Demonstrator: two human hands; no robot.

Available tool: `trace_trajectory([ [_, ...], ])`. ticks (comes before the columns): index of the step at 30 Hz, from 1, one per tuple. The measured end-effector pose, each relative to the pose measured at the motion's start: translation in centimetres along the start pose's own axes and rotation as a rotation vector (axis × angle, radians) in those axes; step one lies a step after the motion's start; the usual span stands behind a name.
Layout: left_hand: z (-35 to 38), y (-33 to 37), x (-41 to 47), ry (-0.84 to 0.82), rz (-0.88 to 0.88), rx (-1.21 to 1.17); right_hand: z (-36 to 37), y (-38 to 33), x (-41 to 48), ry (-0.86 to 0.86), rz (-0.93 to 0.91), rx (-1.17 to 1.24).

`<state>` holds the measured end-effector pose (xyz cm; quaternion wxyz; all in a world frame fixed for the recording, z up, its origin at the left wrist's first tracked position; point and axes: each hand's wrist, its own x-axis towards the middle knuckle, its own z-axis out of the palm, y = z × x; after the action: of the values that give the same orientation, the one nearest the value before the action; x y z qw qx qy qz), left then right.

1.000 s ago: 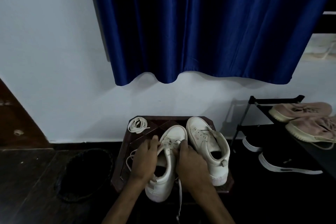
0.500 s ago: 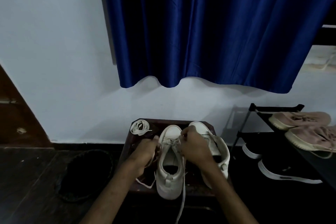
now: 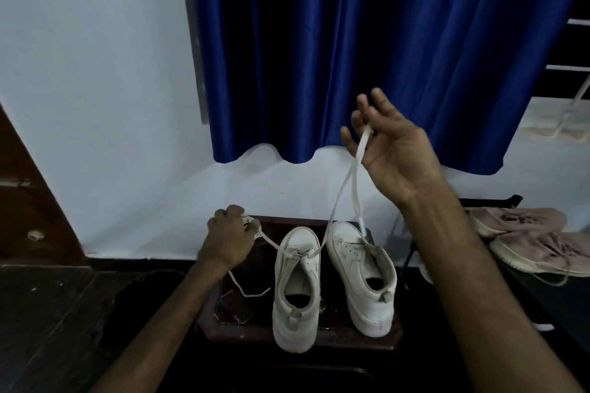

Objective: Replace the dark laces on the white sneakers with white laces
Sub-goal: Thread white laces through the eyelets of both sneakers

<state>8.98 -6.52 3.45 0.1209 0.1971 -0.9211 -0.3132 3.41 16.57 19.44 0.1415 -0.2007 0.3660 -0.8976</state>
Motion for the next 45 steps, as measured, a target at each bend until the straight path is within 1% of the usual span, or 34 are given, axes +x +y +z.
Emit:
trace_trajectory([
  [1, 0.1, 0.6, -0.5, 0.033, 0.048, -0.009, 0.3, 0.5, 0.1, 0.021, -0.015, -0.041],
  [2, -0.1, 1.6, -1.2, 0.052, 0.106, -0.104, 0.4, 1.1, 0.1, 0.048, -0.025, -0.085],
  [3, -0.5, 3.0, -1.9, 0.02, 0.141, -0.288, 0.5, 2.0, 0.2, 0.073, -0.033, -0.123],
  [4, -1.2, 4.8, -2.6, -0.076, 0.135, -0.508, 0.4, 2.9, 0.3, 0.095, -0.037, -0.15],
  [5, -1.7, 6.5, -3.2, -0.213, 0.103, -0.698, 0.2, 3.9, 0.3, 0.11, -0.037, -0.162],
  [6, -2.2, 7.8, -3.7, -0.346, 0.075, -0.814, 0.0, 4.8, 0.3, 0.124, -0.034, -0.16],
  [7, -2.7, 8.7, -4.0, -0.434, 0.081, -0.853, -0.2, 5.5, 0.3, 0.137, -0.028, -0.142],
  [8, -2.9, 9.2, -4.2, -0.481, 0.119, -0.845, -0.4, 6.1, 0.4, 0.151, -0.022, -0.115],
  [10, -2.9, 9.2, -4.5, -0.515, 0.195, -0.811, -1.0, 6.7, 0.4, 0.18, -0.019, -0.056],
  [11, -2.6, 8.9, -4.4, -0.507, 0.193, -0.804, -1.3, 6.8, 0.4, 0.194, -0.019, -0.026],
  [14, -1.6, 8.0, -4.0, -0.414, 0.12, -0.78, -2.0, 7.3, 0.4, 0.225, 0.001, 0.052],
  [18, -0.7, 7.3, -4.1, -0.495, 0.183, -0.762, -2.1, 8.2, 0.3, 0.219, 0.027, 0.074],
  [20, -0.7, 6.9, -4.3, -0.476, 0.138, -0.745, -2.6, 8.1, 0.3, 0.231, 0.019, 0.065],
  [23, -0.8, 5.8, -3.8, -0.445, 0.034, -0.863, -4.2, 7.8, 0.3, 0.275, 0.013, 0.047],
  [25, -0.9, 5.0, -3.3, -0.418, -0.012, -0.888, -5.3, 8.0, 0.1, 0.298, 0.025, -0.034],
  [27, -0.7, 4.5, -3.1, -0.386, 0.024, -0.798, -6.6, 8.5, -0.3, 0.283, 0.065, -0.223],
  [28, -0.6, 4.4, -3.0, -0.367, 0.066, -0.736, -7.3, 8.7, -0.6, 0.254, 0.101, -0.371],
  [29, -0.5, 4.3, -3.0, -0.336, 0.114, -0.658, -8.0, 8.8, -0.8, 0.219, 0.14, -0.601],
  [30, -0.5, 4.2, -2.9, -0.29, 0.172, -0.562, -8.5, 8.9, -1.0, 0.177, 0.181, -0.948],
  [31, -0.4, 4.1, -2.9, -0.244, 0.236, -0.463, -9.0, 8.9, -1.2, 0.131, 0.209, -1.362],
  [32, -0.3, 4.1, -2.8, -0.209, 0.292, -0.384, -9.4, 9.0, -1.3, 0.098, 0.2, -1.745],
  [33, -0.2, 4.2, -2.7, -0.185, 0.332, -0.332, -9.3, 9.1, -1.5, 0.078, 0.116, -1.981],
  [34, -0.1, 4.3, -2.7, -0.163, 0.361, -0.302, -8.8, 9.3, -1.8, 0.037, 0.003, -2.007],
  [35, 0.0, 4.6, -2.7, -0.139, 0.378, -0.287, -8.4, 9.6, -1.9, -0.056, -0.066, -1.895],
  [36, 0.1, 4.9, -2.8, -0.112, 0.39, -0.284, -7.8, 9.7, -2.0, -0.174, -0.062, -1.71],
  [37, 0.1, 5.1, -2.8, -0.08, 0.399, -0.287, -7.4, 10.0, -2.2, -0.272, 0.018, -1.507],
  [38, 0.2, 5.2, -2.7, -0.045, 0.408, -0.285, -7.1, 10.3, -2.5, -0.342, 0.112, -1.359],
  [39, 0.1, 5.3, -2.7, -0.012, 0.419, -0.276, -7.0, 10.6, -2.7, -0.363, 0.159, -1.264],
  [40, 0.1, 5.2, -2.6, 0.006, 0.431, -0.258, -6.9, 10.7, -2.9, -0.343, 0.177, -1.177],
  [43, 0.3, 4.9, -2.7, 0.003, 0.482, -0.209, -7.5, 10.7, -3.1, -0.234, 0.252, -0.916],
  [45, 0.4, 4.6, -2.8, -0.014, 0.517, -0.173, -8.3, 10.4, -2.8, -0.232, 0.349, -0.87],
])
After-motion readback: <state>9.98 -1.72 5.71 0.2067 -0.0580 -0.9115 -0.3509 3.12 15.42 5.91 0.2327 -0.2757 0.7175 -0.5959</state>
